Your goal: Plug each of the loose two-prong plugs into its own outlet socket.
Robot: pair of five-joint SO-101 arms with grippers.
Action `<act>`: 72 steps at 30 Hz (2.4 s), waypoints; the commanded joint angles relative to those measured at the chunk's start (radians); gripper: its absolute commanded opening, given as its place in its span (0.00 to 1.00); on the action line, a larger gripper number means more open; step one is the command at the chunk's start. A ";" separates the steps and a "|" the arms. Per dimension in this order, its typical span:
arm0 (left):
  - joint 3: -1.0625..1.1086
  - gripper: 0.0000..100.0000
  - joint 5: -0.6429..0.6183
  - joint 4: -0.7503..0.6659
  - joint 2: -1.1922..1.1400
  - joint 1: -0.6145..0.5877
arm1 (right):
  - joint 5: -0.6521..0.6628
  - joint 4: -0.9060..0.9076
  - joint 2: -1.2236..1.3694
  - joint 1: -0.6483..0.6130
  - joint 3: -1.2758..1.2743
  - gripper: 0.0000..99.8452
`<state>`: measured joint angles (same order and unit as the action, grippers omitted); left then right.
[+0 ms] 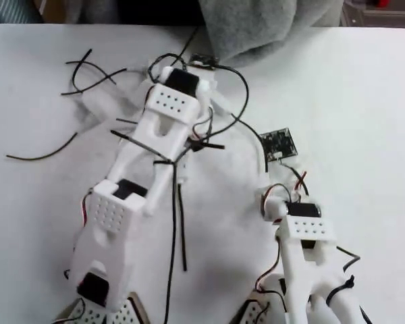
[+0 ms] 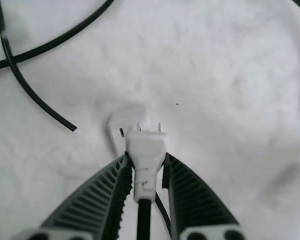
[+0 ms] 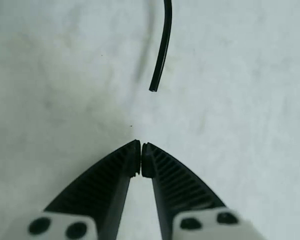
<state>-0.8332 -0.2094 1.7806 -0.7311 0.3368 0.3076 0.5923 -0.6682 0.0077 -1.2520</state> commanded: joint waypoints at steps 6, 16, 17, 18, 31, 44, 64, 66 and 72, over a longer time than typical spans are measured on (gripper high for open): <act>0.068 0.03 -0.107 0.003 0.024 -0.058 | -0.006 -0.018 -0.010 -0.004 0.003 0.02; 0.068 0.03 -0.107 0.005 0.044 -0.064 | -0.006 -0.018 -0.010 -0.004 0.003 0.02; 0.068 0.03 -0.106 0.005 0.039 -0.064 | -0.006 -0.018 -0.010 -0.004 0.003 0.02; 0.068 0.03 -0.104 0.005 0.035 -0.064 | -0.006 -0.018 -0.010 -0.004 0.003 0.02; 0.074 0.03 -0.103 -0.009 0.033 -0.056 | -0.005 -0.018 -0.010 -0.004 0.003 0.02; 0.075 0.03 -0.103 -0.011 0.033 -0.024 | -0.005 -0.018 -0.010 -0.004 0.003 0.02; 0.221 0.03 -0.075 -0.115 0.036 -0.081 | -0.005 -0.016 -0.010 -0.004 0.002 0.02; 0.192 0.03 -0.054 -0.086 0.035 -0.099 | -0.005 -0.016 -0.010 -0.002 0.002 0.02; 0.170 0.03 -0.040 -0.028 0.044 -0.128 | -0.005 -0.016 -0.010 -0.002 0.002 0.02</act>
<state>-0.6199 -0.2616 1.7361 -0.7311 0.2248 0.3076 0.5923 -0.6682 0.0061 -1.2551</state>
